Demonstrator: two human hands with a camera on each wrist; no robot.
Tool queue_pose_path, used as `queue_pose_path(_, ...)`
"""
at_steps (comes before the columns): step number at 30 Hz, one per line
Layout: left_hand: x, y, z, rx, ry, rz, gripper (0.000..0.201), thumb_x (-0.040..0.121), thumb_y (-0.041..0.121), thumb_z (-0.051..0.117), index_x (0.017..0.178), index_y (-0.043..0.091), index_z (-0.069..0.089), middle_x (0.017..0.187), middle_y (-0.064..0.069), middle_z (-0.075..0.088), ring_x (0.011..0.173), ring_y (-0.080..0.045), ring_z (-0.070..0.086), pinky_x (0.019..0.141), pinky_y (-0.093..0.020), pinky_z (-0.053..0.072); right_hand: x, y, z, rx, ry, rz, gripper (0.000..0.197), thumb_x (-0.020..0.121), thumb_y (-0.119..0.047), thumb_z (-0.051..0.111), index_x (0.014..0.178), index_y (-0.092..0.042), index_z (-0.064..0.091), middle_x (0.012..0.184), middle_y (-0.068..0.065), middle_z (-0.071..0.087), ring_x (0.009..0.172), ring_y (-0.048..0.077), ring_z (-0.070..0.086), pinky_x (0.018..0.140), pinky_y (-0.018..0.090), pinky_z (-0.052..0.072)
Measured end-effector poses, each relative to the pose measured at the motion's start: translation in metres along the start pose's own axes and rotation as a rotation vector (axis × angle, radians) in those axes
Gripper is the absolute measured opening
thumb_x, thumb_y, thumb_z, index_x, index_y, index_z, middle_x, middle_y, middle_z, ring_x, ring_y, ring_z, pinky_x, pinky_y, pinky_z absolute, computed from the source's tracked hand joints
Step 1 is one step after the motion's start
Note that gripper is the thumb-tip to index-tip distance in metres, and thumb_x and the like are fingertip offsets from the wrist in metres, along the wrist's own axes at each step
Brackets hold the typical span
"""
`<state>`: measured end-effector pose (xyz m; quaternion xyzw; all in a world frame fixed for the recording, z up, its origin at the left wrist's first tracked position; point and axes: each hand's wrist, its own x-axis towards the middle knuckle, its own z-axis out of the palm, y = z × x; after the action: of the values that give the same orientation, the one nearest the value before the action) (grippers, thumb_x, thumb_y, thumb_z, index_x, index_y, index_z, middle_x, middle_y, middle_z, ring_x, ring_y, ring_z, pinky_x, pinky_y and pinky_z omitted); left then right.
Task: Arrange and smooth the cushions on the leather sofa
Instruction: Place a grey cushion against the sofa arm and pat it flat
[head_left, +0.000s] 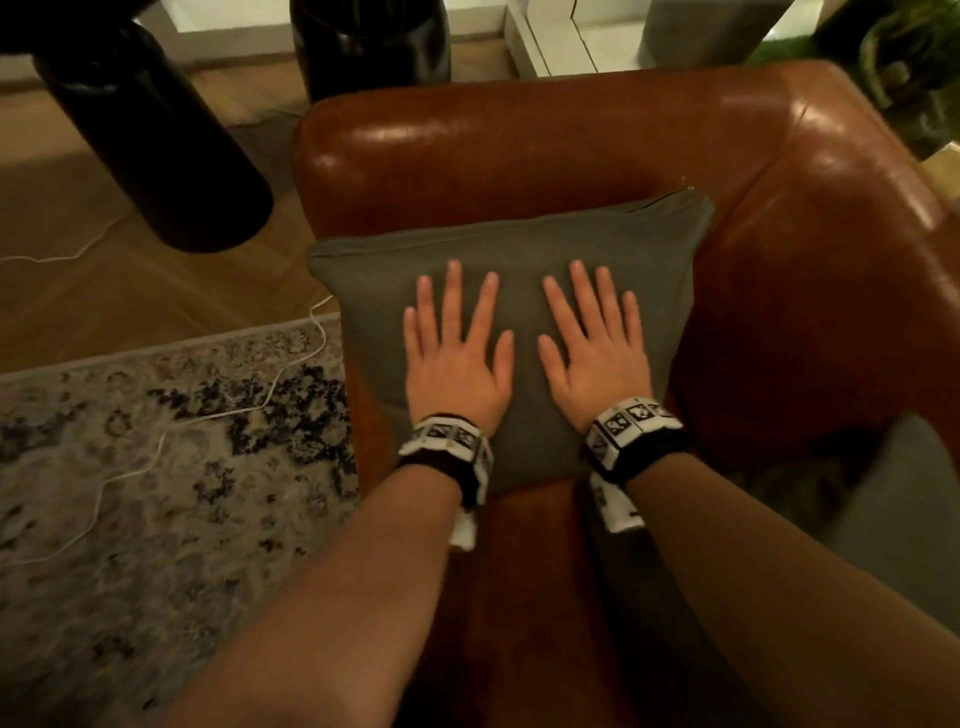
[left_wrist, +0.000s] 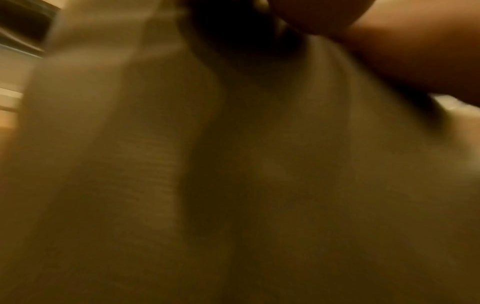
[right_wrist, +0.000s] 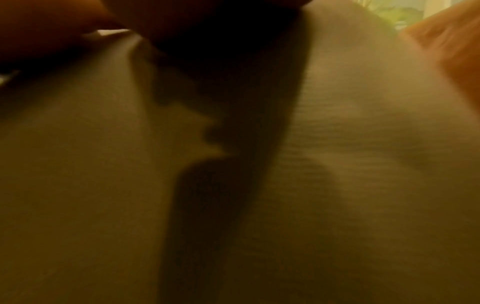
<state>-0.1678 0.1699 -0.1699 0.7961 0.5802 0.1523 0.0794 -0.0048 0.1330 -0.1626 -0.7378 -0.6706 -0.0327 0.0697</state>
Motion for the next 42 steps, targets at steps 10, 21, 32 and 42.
queue_pose_path(10,0.037,-0.028,-0.041,0.038,0.068,0.085,0.064,0.097,0.053,0.026,0.155,0.028,0.02,0.165,-0.004,0.005,0.151,-0.036,-0.001,0.121,-0.051,-0.006,0.061,0.06,-0.049,0.02,-0.027,-0.067,0.064,0.097,-0.056,0.022,0.156,-0.032,0.015,0.164,-0.001,0.012,0.151,0.023,0.005,0.121,0.049,0.001)
queue_pose_path(21,0.094,-0.091,-0.081,0.092,-0.134,-0.119,0.035,0.1,0.039,0.032,0.118,0.026,0.059,0.123,-0.003,0.062,0.117,-0.033,0.047,0.098,-0.053,0.033,0.134,0.138,-0.083,-0.119,-0.26,0.077,0.033,0.1,-0.041,0.042,0.121,-0.029,0.064,0.125,0.005,0.063,0.126,0.032,0.042,0.111,0.052,0.02)
queue_pose_path(32,0.072,-0.113,-0.09,-0.806,-0.137,-0.878,0.062,0.083,0.068,0.054,0.116,0.017,0.064,0.125,-0.009,0.062,0.119,-0.032,0.056,0.105,-0.044,0.042,0.097,0.123,-0.084,0.763,-0.124,0.991,0.06,0.09,-0.065,0.045,0.113,-0.014,0.065,0.128,0.01,0.062,0.111,0.031,0.058,0.098,0.037,0.042)
queue_pose_path(42,0.078,-0.094,-0.098,-1.118,-0.158,-1.154,0.036,0.092,0.041,0.063,0.094,0.004,0.06,0.093,-0.01,0.064,0.09,-0.031,0.061,0.081,-0.044,0.054,0.109,0.124,-0.081,0.75,-0.18,0.996,0.069,0.086,-0.064,0.055,0.139,-0.019,0.055,0.14,0.006,0.057,0.124,0.03,0.056,0.109,0.04,0.041)
